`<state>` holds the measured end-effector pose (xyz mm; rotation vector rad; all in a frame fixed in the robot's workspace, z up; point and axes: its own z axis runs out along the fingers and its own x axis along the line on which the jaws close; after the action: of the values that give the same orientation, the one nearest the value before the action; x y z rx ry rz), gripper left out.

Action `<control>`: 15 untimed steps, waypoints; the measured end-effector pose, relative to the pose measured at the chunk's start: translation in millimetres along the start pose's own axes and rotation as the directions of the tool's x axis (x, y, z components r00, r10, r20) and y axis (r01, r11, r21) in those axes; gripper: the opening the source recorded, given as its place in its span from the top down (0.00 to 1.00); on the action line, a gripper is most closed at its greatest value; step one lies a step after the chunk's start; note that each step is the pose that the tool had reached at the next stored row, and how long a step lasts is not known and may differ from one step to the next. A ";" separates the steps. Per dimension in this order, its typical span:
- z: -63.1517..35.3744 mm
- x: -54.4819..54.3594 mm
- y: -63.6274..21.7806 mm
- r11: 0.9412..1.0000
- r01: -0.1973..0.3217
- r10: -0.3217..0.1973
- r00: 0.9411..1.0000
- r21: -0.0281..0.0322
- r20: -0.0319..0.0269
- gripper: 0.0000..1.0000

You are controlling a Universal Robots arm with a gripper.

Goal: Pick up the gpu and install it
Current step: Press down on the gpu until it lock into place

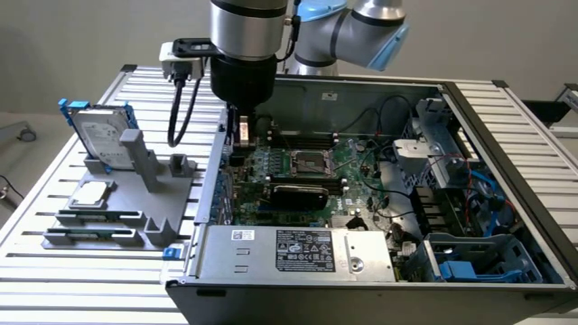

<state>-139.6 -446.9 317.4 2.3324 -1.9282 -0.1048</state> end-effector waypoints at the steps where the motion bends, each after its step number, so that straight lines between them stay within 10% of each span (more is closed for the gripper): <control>1: -0.2 0.4 -1.9 1.000 0.000 0.000 1.000 0.000 0.000 0.89; 15: 0.3 -0.7 -7.1 1.000 0.002 -0.002 1.000 0.000 0.000 0.89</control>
<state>-132.9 -444.9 316.2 2.3346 -1.9253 -0.1049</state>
